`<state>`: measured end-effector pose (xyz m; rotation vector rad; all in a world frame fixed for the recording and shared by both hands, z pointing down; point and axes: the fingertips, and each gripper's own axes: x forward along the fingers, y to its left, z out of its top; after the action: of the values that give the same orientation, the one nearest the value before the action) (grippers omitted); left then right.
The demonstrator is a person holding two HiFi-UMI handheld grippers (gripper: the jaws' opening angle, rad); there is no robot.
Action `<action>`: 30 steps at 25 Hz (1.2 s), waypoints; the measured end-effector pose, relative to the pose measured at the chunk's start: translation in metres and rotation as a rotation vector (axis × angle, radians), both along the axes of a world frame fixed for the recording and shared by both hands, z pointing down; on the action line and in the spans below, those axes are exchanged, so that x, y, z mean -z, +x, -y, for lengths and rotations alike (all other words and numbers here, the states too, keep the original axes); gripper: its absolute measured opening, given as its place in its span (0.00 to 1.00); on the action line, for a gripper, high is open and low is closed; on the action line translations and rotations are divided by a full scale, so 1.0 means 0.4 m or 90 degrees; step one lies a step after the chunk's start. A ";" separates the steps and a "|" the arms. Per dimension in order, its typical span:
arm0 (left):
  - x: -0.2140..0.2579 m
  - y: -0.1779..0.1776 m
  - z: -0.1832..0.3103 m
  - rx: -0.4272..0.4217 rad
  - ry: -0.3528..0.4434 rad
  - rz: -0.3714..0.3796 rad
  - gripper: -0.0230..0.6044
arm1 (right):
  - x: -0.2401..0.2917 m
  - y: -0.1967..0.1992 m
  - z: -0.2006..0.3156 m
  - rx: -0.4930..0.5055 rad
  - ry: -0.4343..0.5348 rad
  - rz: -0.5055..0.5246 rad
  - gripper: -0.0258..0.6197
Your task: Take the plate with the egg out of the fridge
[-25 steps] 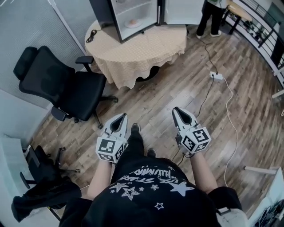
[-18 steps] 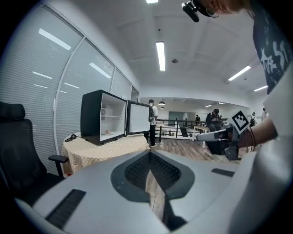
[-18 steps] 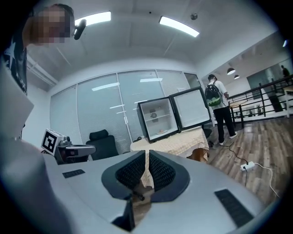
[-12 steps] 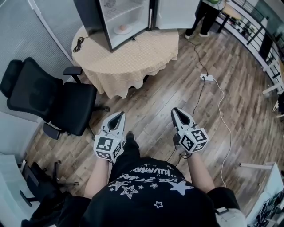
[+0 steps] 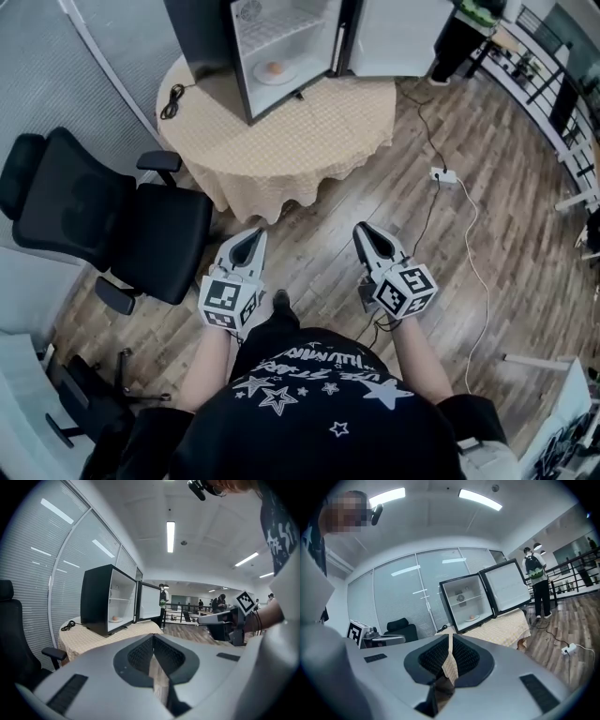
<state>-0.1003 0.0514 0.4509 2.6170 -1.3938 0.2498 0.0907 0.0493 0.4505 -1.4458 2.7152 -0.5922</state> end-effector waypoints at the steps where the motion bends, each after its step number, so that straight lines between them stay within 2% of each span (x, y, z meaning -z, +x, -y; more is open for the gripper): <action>1: 0.002 -0.007 0.017 -0.003 0.002 0.000 0.05 | 0.001 -0.009 0.013 -0.001 -0.003 0.003 0.10; 7: 0.003 -0.046 0.111 -0.016 0.002 -0.014 0.05 | 0.005 -0.038 0.086 -0.023 -0.017 0.013 0.10; 12: -0.013 -0.071 0.173 -0.051 -0.003 -0.007 0.04 | -0.001 -0.068 0.141 -0.041 -0.027 0.011 0.10; 20: -0.032 -0.107 0.255 -0.077 -0.009 -0.020 0.05 | -0.017 -0.103 0.182 -0.062 -0.037 -0.002 0.10; 26: -0.033 -0.123 0.275 -0.079 -0.014 -0.025 0.05 | -0.015 -0.097 0.193 -0.082 -0.048 0.018 0.10; 30: -0.042 -0.127 0.268 -0.073 -0.016 -0.020 0.05 | -0.030 -0.102 0.203 -0.072 -0.056 0.023 0.10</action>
<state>-0.1510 -0.0560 0.4677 2.6719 -1.2236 0.2395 0.0498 -0.0321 0.4625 -1.5795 2.5902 -0.7321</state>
